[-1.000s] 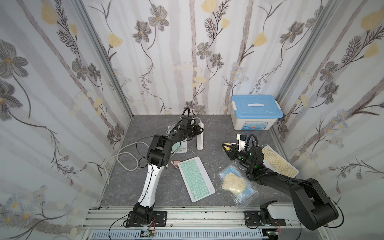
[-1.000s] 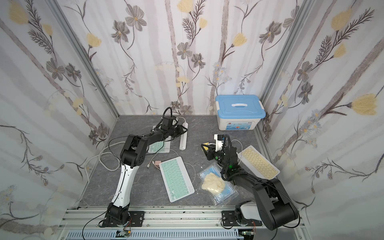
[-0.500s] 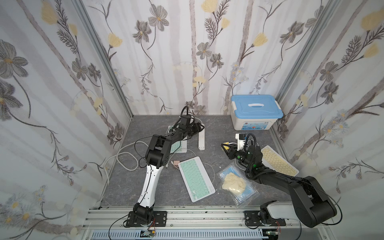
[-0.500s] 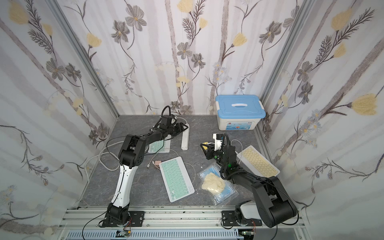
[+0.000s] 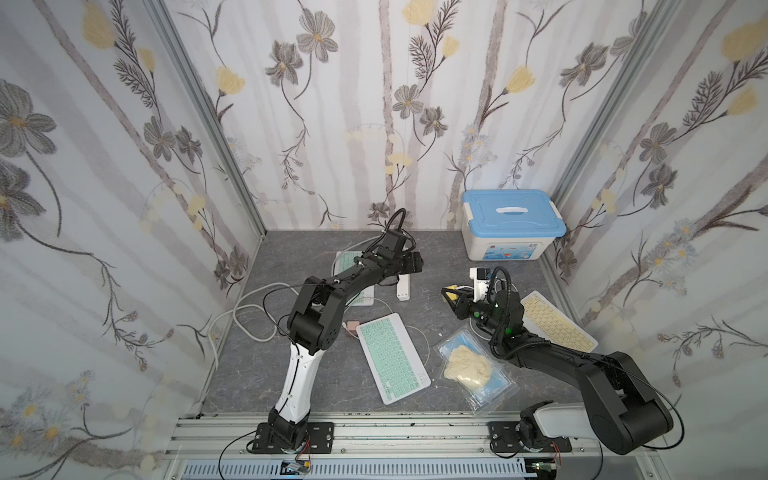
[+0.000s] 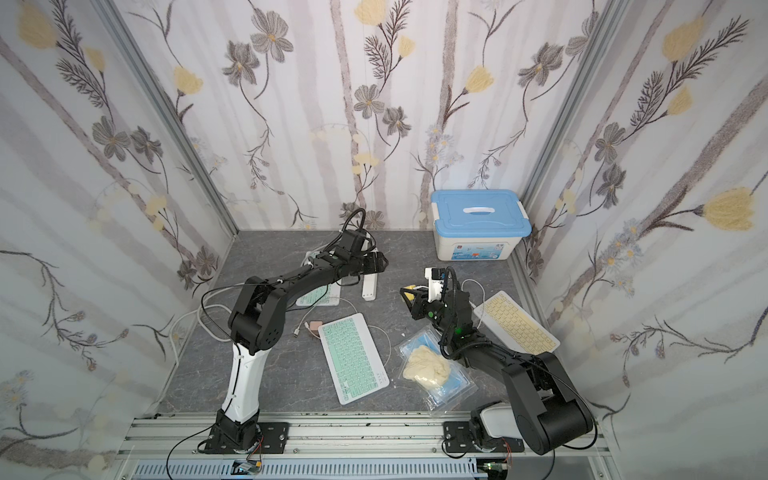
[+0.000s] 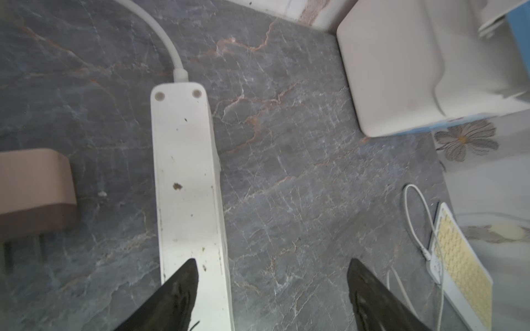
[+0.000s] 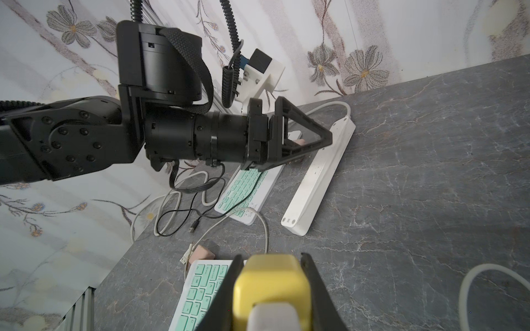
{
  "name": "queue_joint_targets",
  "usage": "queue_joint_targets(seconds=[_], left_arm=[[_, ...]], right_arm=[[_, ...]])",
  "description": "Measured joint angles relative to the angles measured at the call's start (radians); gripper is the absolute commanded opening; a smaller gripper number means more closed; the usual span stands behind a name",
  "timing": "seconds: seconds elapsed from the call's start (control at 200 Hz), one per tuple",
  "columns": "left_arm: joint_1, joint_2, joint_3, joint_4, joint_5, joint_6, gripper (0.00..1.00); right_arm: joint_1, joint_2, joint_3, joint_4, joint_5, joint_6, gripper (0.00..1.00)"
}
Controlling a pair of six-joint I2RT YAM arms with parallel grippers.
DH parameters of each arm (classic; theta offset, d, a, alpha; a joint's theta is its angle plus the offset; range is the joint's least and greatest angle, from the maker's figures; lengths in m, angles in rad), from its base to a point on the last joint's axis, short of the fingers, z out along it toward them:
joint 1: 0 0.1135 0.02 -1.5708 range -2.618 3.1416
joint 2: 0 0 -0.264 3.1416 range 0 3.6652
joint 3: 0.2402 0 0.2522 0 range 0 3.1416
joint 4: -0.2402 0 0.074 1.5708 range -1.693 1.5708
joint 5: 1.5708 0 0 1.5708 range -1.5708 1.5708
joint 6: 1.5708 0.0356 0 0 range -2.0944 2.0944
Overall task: Unplug the wireless keyboard
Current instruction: Place the socket at the center of the board.
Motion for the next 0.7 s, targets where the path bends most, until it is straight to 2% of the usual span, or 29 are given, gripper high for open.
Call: queue_joint_targets(seconds=[0.145, 0.295, 0.559, 0.699], left_arm=[[-0.063, -0.002, -0.006, -0.136, -0.163, 0.035, 0.86], [-0.089, 0.003, -0.019, -0.195, -0.244, 0.052, 0.82], [-0.101, 0.037, -0.019, -0.214, -0.255, 0.063, 0.72], [-0.101, 0.051, -0.017, -0.216, -0.256, 0.062, 0.57]], right_arm=[[0.000, 0.000, 0.000, -0.001, 0.000, 0.000, 0.00], [0.000, 0.000, 0.000, -0.001, 0.000, 0.000, 0.00], [0.000, 0.000, 0.000, -0.002, 0.000, 0.000, 0.00], [0.001, 0.002, 0.003, -0.005, 0.000, 0.000, 0.00]])
